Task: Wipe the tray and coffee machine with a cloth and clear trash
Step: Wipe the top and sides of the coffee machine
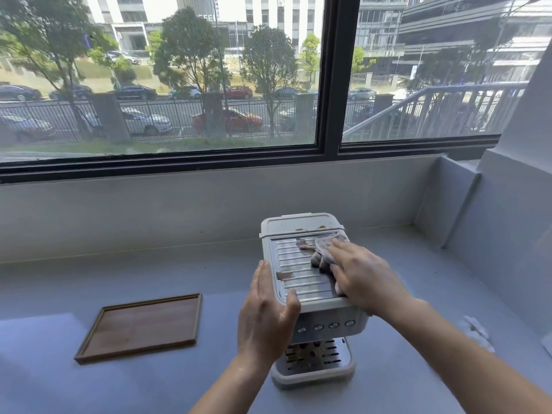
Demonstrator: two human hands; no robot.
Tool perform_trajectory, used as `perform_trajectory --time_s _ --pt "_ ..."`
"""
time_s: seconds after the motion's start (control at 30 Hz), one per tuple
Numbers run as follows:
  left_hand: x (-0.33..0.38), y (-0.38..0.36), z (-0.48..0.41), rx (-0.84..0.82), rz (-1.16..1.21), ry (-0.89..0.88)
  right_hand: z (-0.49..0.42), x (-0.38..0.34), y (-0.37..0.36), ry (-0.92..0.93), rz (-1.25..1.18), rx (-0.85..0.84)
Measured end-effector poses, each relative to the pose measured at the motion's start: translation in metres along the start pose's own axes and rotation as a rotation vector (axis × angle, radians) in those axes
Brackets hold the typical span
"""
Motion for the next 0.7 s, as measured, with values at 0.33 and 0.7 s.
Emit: perform_trajectory --time_s 0.33,0.7 --pt "-0.002 0.001 0.000 0.003 -0.053 -0.044 -0.024 -0.023 -0.011 0.076 -0.005 -0.036" --pt "0.035 -0.027 0.018 0.211 -0.487 -0.771 -0.041 -0.010 -0.005 0.098 -0.068 -0.090"
Point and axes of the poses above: each hand's wrist, its own z-axis away from the middle knuckle, its own y-axis out of the back of the hand, x = y × z, the point moved 4 cm from there along -z, towards the middle knuckle, and after that the axes turned 12 degrees about -x, right-handed, at the moved point
